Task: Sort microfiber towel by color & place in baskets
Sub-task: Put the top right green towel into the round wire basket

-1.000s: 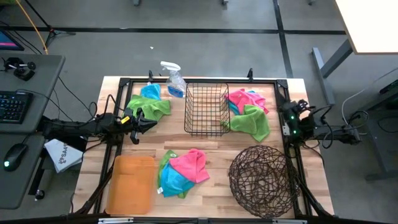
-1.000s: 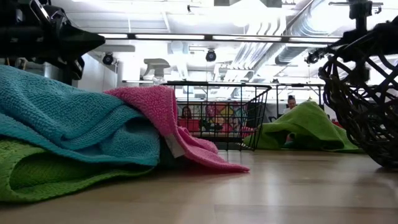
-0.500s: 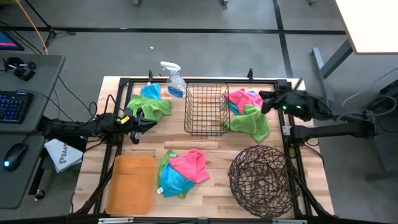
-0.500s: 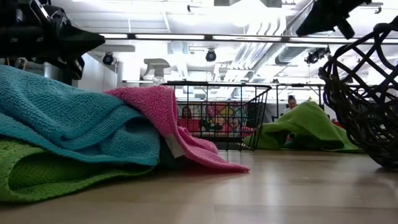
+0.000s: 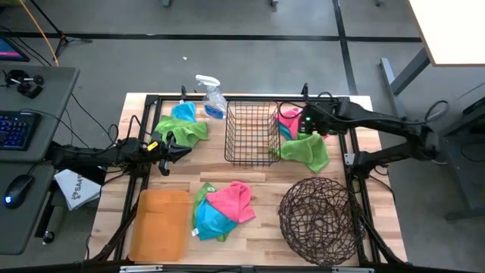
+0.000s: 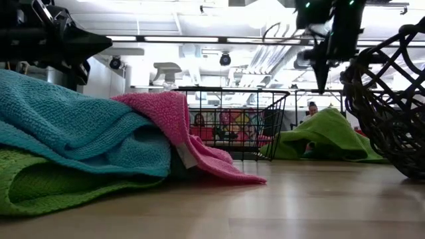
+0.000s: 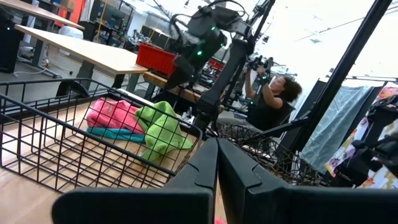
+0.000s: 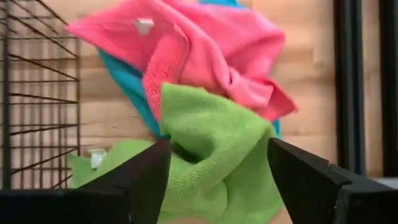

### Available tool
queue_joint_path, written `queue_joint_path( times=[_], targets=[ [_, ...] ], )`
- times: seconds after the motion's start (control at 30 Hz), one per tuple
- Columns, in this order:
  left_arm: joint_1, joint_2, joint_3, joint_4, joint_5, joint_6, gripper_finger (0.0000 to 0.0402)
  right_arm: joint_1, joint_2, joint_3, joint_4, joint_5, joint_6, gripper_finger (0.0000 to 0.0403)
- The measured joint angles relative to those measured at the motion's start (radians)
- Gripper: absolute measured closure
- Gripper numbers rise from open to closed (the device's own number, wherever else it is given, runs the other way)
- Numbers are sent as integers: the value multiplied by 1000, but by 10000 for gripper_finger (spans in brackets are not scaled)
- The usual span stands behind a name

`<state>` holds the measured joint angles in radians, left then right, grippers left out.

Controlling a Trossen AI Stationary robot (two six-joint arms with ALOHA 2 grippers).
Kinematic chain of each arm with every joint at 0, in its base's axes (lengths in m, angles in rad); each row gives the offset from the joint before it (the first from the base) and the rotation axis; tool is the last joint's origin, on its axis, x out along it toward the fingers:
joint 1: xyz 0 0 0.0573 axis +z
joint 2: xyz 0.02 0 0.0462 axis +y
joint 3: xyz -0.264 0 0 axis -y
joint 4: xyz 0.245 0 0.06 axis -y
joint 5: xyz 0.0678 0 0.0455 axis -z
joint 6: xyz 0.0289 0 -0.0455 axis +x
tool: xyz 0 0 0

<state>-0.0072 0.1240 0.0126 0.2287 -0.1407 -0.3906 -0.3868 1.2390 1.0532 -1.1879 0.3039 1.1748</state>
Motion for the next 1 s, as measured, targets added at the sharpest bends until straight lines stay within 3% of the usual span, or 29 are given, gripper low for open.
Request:
queue_joint_path(
  times=[0.2,0.7,0.83,0.97,1.0],
  targets=[
    [0,0,0,0,0,0,402,10,84,-2,-1,-71,57,137],
    [0,0,0,0,0,0,402,20,235,-2,-6,-27,36,148],
    [0,0,0,0,0,0,402,41,259,-2,-44,-23,-3,216],
    [0,0,0,0,0,0,402,83,256,-2,-134,34,-31,361],
    [0,0,0,0,0,0,402,97,246,-2,-153,52,-35,381]
  ],
)
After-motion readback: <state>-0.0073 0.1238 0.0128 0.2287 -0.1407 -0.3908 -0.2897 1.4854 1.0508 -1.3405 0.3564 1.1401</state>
